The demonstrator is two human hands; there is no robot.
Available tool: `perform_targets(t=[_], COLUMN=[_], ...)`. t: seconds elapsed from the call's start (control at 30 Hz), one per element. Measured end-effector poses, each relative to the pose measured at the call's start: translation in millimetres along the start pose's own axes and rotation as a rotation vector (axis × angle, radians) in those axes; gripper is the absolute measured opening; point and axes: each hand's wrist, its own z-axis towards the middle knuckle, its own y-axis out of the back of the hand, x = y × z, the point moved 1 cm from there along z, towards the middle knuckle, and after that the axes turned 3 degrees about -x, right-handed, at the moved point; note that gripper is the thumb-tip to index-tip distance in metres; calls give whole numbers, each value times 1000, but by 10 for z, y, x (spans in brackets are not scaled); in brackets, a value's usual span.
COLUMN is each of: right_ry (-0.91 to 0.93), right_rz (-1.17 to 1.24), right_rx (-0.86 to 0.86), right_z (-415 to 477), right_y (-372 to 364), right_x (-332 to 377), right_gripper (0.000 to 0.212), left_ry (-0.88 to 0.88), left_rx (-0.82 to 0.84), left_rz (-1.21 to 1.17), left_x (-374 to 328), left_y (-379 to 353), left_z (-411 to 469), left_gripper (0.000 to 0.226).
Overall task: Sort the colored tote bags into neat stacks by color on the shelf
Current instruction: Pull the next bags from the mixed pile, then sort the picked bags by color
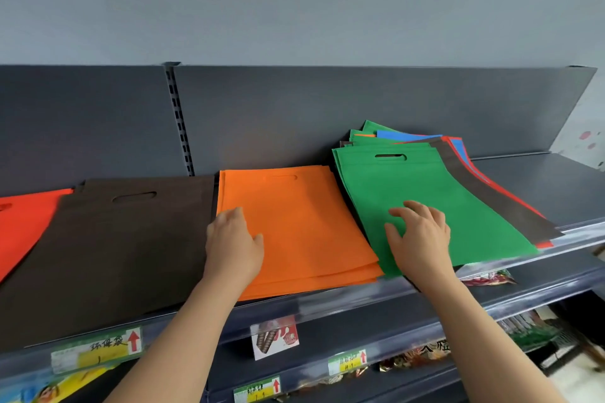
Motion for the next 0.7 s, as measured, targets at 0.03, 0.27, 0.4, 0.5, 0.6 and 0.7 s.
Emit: perform_targets(t=[0.03,0.27,0.4,0.5,0.6,0.7], right_ry=[-6,-70,-30,35,99,118], right_rz=[1,-160,-145,-122,-86,0], right_rx=[-11,99,161,161,173,178], right_z=[31,234,262,268,269,317], right_y=[64,360,426,446,465,499], right_x=[-79,-748,-915,-961,-984,-1025], right_gripper=[33,35,22,22,25,26], left_ry=[-39,-166,-136,-56,-19,-32], left_rx=[-4,174,297,365,338,192], left_rz=[-40,-276,-322,-417,-529,-521], left_x=[-92,-856,-1158,-1291,-1361,-1401], left_y=[-30,-497,-730,-879,-948,-931], left_z=[-7,-118,-158,-150,-145,-125], left_gripper=[58,46,51,17,21,36])
